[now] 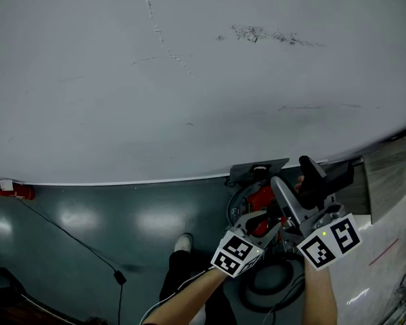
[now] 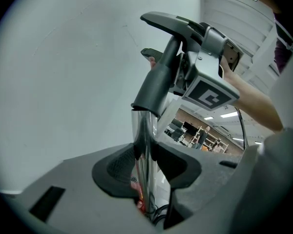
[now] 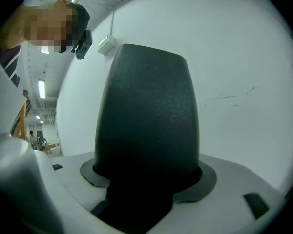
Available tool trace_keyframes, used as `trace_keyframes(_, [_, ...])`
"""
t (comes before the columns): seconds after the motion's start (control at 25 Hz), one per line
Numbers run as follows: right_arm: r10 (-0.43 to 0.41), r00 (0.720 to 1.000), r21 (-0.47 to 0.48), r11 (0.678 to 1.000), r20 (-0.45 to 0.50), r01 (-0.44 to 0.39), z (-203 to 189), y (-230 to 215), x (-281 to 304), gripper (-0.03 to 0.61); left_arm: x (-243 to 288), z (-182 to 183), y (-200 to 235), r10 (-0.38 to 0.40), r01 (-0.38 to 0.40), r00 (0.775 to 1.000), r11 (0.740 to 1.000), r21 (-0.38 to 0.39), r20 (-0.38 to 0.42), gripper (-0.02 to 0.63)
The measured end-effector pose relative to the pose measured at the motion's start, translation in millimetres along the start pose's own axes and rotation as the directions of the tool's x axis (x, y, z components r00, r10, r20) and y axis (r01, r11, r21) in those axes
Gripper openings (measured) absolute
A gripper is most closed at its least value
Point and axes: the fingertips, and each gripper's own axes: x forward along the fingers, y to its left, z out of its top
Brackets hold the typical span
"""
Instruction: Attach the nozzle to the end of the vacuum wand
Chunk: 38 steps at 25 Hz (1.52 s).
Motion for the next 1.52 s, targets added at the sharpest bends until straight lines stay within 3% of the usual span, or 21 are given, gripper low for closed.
trace_keyframes(0.16, [0.04,0.997,-0.09,0.995,-0.066,-0.046,-6,16,11,0.328,0,0,0,0.007,-0.007,1.0,1.0,0.016,-0.012,0.143])
trace_keyframes(0.36, [0.101,0.973,-0.251,0.956,-0.206,-0.152,-23,49,30,0.328,0,0,1,0.015,-0.014,1.0,1.0,0.027,-0.019,0.143])
trace_keyframes(0.64, [0.152,0.933,-0.124,0.971,-0.327,-0.202,-38,39,48,0.328,0,0,2,0.031,-0.03,0.999,0.999,0.032,-0.03,0.143])
trace_keyframes(0.8, [0.169,0.901,-0.258,0.922,-0.399,-0.288,-56,64,50,0.328,0,0,3,0.027,-0.026,0.999,0.999,0.041,-0.037,0.143])
trace_keyframes(0.88, [0.174,0.899,-0.256,0.921,-0.402,-0.293,-60,66,52,0.328,0,0,3,0.027,-0.025,0.999,0.999,0.04,-0.037,0.143])
trace_keyframes(1.04, [0.167,0.914,-0.144,0.962,-0.369,-0.234,-51,45,52,0.328,0,0,1,0.02,-0.018,0.999,0.999,0.041,-0.04,0.143])
trace_keyframes(1.28, [0.159,0.913,-0.241,0.934,-0.375,-0.262,-58,60,52,0.328,-1,-2,3,0.015,-0.013,0.998,0.999,0.049,-0.056,0.144])
trace_keyframes(1.52, [0.171,0.911,-0.235,0.933,-0.375,-0.272,-58,60,53,0.328,0,-3,4,0.003,-0.002,0.998,1.0,0.025,-0.057,0.144])
